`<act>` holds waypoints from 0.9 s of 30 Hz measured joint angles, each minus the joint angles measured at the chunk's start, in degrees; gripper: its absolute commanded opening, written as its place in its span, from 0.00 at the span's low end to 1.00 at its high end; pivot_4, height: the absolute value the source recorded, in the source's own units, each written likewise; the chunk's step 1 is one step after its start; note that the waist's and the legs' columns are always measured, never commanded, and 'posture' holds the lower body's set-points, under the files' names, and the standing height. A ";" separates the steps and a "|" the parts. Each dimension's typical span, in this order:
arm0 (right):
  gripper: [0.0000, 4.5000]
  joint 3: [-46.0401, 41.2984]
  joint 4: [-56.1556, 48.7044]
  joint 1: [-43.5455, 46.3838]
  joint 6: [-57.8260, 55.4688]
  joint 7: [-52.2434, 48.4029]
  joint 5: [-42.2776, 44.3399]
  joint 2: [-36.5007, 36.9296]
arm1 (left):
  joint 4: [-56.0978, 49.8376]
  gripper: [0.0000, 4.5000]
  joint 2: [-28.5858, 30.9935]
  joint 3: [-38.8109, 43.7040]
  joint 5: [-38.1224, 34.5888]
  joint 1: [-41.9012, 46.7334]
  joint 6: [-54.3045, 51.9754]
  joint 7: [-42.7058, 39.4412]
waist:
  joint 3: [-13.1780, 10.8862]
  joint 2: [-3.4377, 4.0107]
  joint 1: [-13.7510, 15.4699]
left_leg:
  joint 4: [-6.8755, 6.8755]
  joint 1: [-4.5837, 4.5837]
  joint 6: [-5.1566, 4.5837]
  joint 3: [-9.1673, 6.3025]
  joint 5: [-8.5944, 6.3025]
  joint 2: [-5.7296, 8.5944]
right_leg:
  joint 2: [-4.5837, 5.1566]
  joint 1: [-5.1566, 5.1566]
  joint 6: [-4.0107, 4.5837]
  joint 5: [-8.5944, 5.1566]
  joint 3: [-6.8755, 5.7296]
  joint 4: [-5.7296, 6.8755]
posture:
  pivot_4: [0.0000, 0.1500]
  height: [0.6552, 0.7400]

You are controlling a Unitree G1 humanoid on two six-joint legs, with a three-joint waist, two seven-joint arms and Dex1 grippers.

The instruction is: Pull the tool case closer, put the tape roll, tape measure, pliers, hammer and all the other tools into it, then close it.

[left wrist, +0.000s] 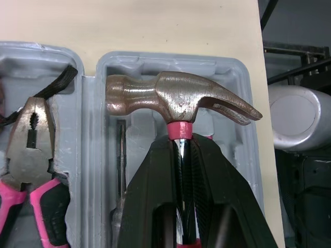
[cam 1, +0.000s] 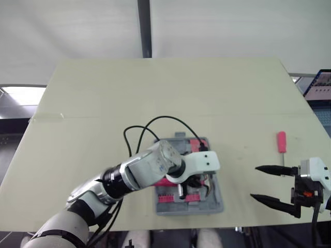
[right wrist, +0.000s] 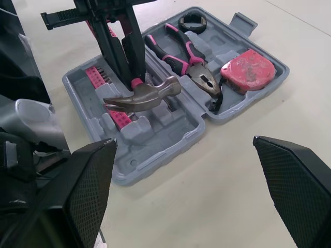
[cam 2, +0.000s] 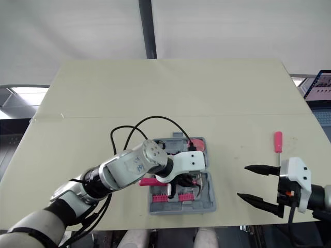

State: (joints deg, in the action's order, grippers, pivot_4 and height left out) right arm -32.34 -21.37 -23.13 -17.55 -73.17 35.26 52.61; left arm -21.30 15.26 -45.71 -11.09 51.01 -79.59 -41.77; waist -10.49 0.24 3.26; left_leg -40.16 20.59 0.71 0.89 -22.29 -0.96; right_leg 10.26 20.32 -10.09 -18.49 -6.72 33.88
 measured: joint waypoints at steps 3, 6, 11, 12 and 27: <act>1.00 -0.63 -0.10 -1.38 0.01 -0.52 -0.12 0.00 | 0.43 0.01 -0.92 -0.53 -0.36 -0.16 -0.54 1.64 | 0.02 0.03 -0.03 | 0.00 -0.01 0.00 0.00 0.00 0.00 | 0.00 0.00 0.00 0.00 0.00 0.01 | 1.00 1.00; 1.00 -2.01 -0.35 -2.48 0.12 -1.00 -0.19 0.00 | 1.52 0.01 -1.54 -1.03 -0.69 -0.76 -0.53 3.34 | 0.02 0.03 -0.09 | 0.00 -0.01 0.00 0.01 0.00 0.00 | 0.00 0.00 0.00 0.00 0.01 0.01 | 1.00 1.00; 1.00 -2.75 -0.36 -3.11 0.19 -1.56 -0.59 0.00 | 2.39 0.01 -2.25 -2.41 -0.98 -1.02 -0.19 5.63 | 0.02 0.04 -0.02 | -0.01 -0.01 0.00 0.01 0.00 0.01 | 0.01 0.00 0.00 0.00 0.02 0.01 | 1.00 1.00; 1.00 -3.09 -0.32 -3.30 0.20 -1.66 -0.72 0.00 | 2.94 0.01 -2.46 -2.62 -0.98 -1.02 0.24 6.03 | 0.02 0.04 -0.02 | -0.01 -0.01 0.00 0.00 0.00 0.01 | 0.01 0.00 0.00 0.00 0.01 0.01 | 1.00 1.00; 1.00 -4.28 -1.24 -5.14 -0.08 -1.92 -0.88 -0.07 | 10.94 0.01 -4.87 -6.67 0.05 0.23 6.42 7.73 | 0.03 0.04 -0.03 | -0.01 -0.01 0.00 0.01 0.00 0.02 | 0.02 0.00 0.00 0.00 0.01 0.02 | 1.00 1.00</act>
State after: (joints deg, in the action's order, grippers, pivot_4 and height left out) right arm -36.62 -22.61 -28.27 -17.63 -75.09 34.38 52.54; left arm -10.36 10.39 -52.38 -11.04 51.25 -73.17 -34.04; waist -10.46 0.29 3.23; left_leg -40.16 20.58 0.70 0.90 -22.29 -0.94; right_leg 10.27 20.32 -10.09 -18.49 -6.70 33.90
